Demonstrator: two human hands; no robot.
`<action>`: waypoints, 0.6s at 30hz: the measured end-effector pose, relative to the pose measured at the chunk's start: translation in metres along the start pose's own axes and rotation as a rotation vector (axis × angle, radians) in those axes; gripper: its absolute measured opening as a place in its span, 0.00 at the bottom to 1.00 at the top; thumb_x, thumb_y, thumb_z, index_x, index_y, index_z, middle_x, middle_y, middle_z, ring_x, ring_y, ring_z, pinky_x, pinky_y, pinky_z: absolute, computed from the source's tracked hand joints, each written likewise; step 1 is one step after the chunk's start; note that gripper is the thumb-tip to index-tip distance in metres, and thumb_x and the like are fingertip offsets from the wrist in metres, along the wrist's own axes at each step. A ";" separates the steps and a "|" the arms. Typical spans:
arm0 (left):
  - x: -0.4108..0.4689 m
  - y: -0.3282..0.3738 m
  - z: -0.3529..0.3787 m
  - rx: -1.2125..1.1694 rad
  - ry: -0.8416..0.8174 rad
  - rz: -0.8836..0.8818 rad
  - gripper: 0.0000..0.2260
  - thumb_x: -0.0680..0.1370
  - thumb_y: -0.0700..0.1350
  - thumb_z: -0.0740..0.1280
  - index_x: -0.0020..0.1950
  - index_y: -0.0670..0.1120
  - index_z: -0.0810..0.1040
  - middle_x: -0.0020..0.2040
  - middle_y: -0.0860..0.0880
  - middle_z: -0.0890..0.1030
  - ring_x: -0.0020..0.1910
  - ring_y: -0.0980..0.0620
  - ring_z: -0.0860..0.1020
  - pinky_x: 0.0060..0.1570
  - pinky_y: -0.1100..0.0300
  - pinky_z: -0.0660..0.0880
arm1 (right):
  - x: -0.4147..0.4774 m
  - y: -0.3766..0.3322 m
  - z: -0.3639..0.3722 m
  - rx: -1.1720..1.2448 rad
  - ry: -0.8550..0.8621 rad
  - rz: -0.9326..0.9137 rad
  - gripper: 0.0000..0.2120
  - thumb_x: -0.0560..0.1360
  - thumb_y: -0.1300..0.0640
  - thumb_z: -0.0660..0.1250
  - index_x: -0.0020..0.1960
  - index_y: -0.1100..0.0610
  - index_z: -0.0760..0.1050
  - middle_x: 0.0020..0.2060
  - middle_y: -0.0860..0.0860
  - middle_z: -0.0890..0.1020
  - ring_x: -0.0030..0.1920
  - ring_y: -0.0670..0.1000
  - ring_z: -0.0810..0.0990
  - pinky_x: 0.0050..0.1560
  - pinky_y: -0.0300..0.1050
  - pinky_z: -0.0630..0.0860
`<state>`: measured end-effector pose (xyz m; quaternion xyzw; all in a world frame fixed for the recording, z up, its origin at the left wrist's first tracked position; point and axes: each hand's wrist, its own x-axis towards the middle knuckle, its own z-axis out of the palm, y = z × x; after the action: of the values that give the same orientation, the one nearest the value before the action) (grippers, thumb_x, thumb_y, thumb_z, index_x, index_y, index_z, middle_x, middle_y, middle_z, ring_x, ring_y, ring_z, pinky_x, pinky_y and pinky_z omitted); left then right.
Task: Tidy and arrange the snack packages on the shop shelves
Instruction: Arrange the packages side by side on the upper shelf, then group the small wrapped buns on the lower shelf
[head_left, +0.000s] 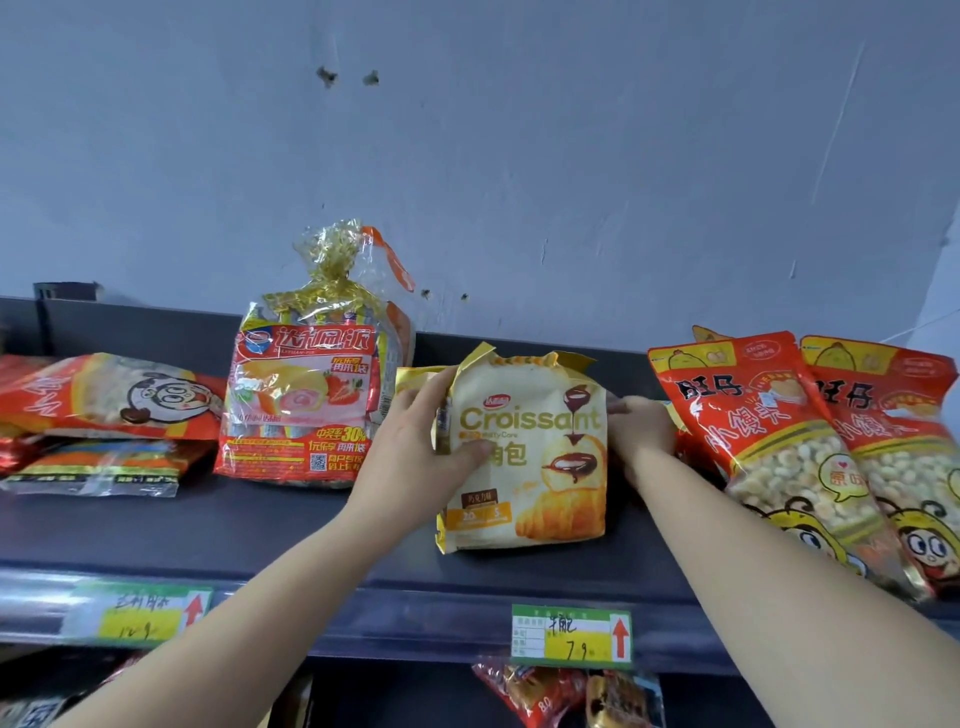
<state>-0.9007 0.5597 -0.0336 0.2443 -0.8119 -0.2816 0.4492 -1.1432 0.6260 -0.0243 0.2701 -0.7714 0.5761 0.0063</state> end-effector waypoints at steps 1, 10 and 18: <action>0.001 0.000 0.000 -0.010 -0.005 -0.016 0.33 0.73 0.52 0.73 0.74 0.58 0.62 0.67 0.54 0.70 0.64 0.52 0.72 0.53 0.49 0.80 | 0.002 -0.005 0.000 0.130 0.033 0.059 0.09 0.75 0.55 0.69 0.36 0.56 0.77 0.39 0.54 0.82 0.44 0.56 0.81 0.45 0.49 0.78; 0.006 0.002 0.002 -0.153 -0.004 -0.126 0.29 0.71 0.46 0.75 0.66 0.61 0.64 0.63 0.50 0.74 0.55 0.49 0.79 0.44 0.48 0.82 | -0.012 -0.061 -0.014 0.566 0.024 0.033 0.05 0.76 0.65 0.68 0.42 0.58 0.76 0.42 0.57 0.84 0.42 0.53 0.85 0.44 0.45 0.82; -0.012 0.021 0.014 0.155 0.170 -0.001 0.38 0.72 0.44 0.73 0.76 0.54 0.54 0.72 0.46 0.58 0.69 0.44 0.64 0.64 0.45 0.70 | -0.061 -0.103 -0.045 0.512 0.099 -0.388 0.08 0.75 0.60 0.70 0.39 0.49 0.76 0.44 0.49 0.84 0.48 0.48 0.83 0.49 0.43 0.80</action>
<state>-0.9102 0.5859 -0.0330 0.3019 -0.7900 -0.1963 0.4961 -1.0606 0.6720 0.0628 0.3765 -0.5344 0.7519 0.0850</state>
